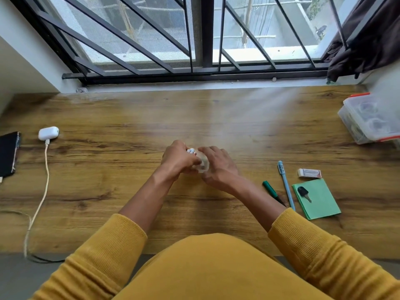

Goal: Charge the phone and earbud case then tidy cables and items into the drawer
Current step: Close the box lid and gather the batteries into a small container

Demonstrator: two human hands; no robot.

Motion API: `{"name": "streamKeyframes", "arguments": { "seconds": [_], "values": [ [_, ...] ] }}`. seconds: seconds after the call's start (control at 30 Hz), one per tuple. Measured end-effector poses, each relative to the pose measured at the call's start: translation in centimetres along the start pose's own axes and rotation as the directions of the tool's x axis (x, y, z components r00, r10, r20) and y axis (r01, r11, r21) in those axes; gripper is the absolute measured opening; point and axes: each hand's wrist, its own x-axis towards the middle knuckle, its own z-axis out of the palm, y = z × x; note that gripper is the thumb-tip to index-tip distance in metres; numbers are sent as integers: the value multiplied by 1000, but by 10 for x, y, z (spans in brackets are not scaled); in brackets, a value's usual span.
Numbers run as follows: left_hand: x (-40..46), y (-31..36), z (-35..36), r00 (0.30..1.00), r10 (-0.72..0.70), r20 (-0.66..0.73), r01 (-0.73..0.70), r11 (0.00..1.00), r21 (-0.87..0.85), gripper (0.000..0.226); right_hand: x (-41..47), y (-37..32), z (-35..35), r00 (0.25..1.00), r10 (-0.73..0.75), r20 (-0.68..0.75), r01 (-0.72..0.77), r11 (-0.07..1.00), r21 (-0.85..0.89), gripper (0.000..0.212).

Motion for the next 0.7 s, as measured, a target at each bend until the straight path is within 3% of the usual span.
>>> {"name": "streamKeyframes", "arguments": {
  "seconds": [0.1,0.23,0.33,0.7],
  "values": [
    [-1,-2,4,1000,5,-2,-5,1000,-23,42,-1,1,5,999,9,-31,-8,999,34,81],
    [-1,-5,6,1000,7,-1,-7,1000,-21,24,-3,5,8,999,17,-49,-14,998,66,77],
    [3,-9,6,1000,8,-5,-8,1000,1,39,-3,7,7,998,4,-65,0,998,63,77],
    [1,-4,4,987,126,-101,-97,964,249,29,-3,11,5,996,-19,-84,23,998,52,74]
  ]
}}
